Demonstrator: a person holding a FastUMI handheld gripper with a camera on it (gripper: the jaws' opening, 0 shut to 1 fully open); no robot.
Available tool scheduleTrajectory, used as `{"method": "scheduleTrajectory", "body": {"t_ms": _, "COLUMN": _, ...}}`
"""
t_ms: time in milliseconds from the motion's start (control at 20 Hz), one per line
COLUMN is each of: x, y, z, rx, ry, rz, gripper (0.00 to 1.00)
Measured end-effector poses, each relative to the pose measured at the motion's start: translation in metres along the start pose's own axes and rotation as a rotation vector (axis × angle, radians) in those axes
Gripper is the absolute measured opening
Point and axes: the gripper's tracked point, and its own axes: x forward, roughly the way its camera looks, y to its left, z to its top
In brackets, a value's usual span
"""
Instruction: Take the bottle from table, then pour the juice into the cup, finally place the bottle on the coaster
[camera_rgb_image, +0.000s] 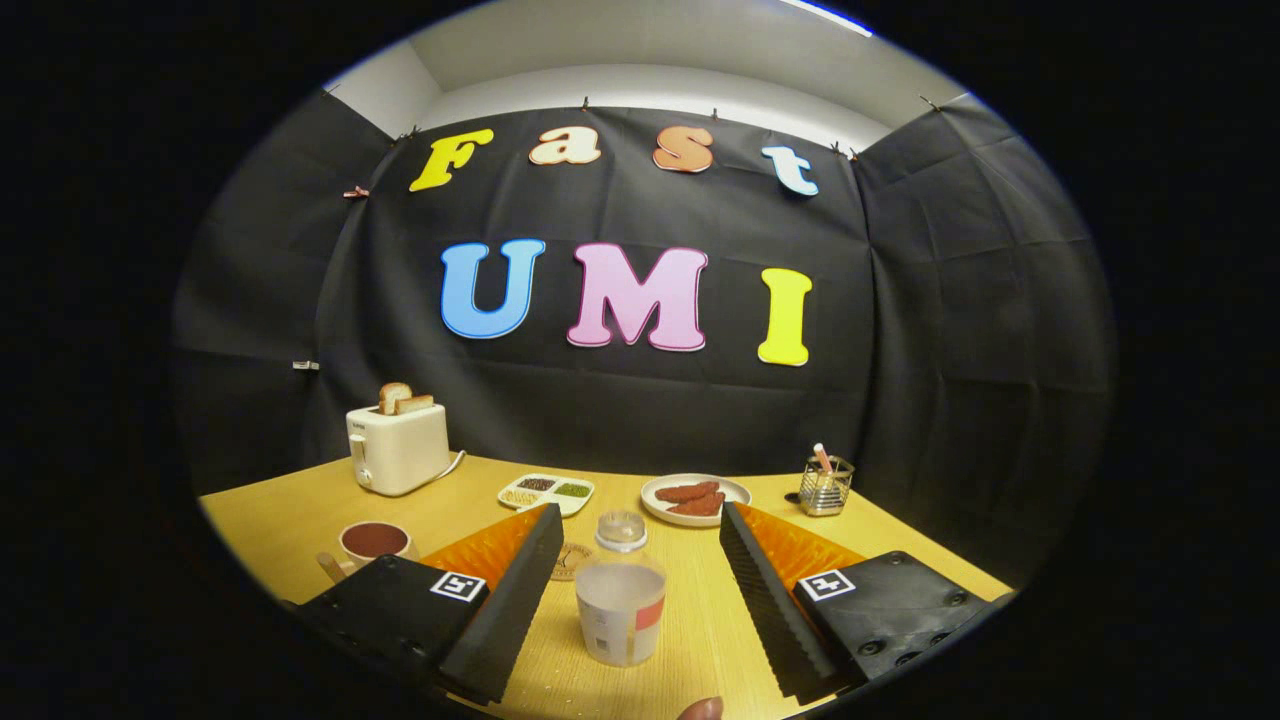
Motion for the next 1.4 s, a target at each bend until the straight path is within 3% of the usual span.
{"method": "scheduleTrajectory", "body": {"t_ms": 350, "x": 0.025, "y": 0.011, "z": -0.067, "rx": 0.026, "ry": 0.109, "rz": -0.020, "gripper": 0.97}}
{"method": "scheduleTrajectory", "body": {"t_ms": 650, "x": 0.036, "y": 0.012, "z": -0.094, "rx": 0.034, "ry": 0.153, "rz": -0.039, "gripper": 0.97}}
{"method": "scheduleTrajectory", "body": {"t_ms": 750, "x": 0.038, "y": 0.006, "z": -0.093, "rx": 0.029, "ry": 0.143, "rz": -0.066, "gripper": 0.96}}
{"method": "scheduleTrajectory", "body": {"t_ms": 900, "x": 0.040, "y": 0.010, "z": -0.095, "rx": 0.032, "ry": 0.157, "rz": -0.055, "gripper": 0.78}}
{"method": "scheduleTrajectory", "body": {"t_ms": 1100, "x": 0.042, "y": 0.007, "z": -0.069, "rx": -0.061, "ry": 0.151, "rz": -0.063, "gripper": 0.74}}
{"method": "scheduleTrajectory", "body": {"t_ms": 1400, "x": 0.055, "y": 0.017, "z": -0.023, "rx": -0.300, "ry": 0.152, "rz": -0.049, "gripper": 0.73}}
